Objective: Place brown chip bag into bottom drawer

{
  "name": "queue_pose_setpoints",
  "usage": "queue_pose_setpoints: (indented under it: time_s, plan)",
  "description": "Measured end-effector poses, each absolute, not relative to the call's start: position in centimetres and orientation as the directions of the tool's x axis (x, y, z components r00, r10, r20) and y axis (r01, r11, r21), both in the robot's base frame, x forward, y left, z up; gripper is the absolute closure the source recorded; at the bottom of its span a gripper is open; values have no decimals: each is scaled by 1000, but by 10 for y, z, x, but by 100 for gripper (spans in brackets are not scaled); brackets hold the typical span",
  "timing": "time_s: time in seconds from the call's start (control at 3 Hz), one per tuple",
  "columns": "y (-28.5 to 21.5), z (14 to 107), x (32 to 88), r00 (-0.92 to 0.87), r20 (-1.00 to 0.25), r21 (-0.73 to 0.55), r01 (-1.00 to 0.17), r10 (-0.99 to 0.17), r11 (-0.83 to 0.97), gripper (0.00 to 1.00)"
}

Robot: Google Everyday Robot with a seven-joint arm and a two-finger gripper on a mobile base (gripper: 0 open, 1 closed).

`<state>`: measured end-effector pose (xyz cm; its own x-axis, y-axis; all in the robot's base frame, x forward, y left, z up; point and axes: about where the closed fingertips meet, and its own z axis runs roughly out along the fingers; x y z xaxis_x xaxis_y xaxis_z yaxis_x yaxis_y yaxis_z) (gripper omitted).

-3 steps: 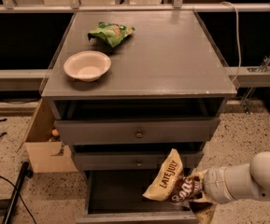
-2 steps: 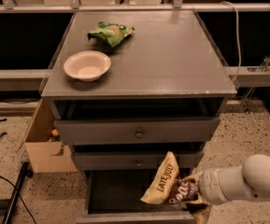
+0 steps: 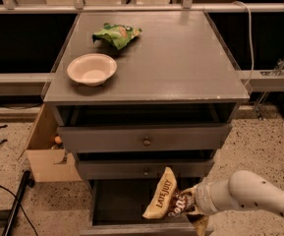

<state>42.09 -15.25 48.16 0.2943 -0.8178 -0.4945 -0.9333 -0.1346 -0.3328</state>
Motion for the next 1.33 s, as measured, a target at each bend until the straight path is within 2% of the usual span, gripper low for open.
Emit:
queue_pose_setpoints:
  time_s: [0.67, 1.33]
  plan:
    - [-145, 362, 467, 261, -455, -304, -944, -851, -127, 100]
    - [-137, 317, 477, 301, -487, -310, -937, -820, -160, 100]
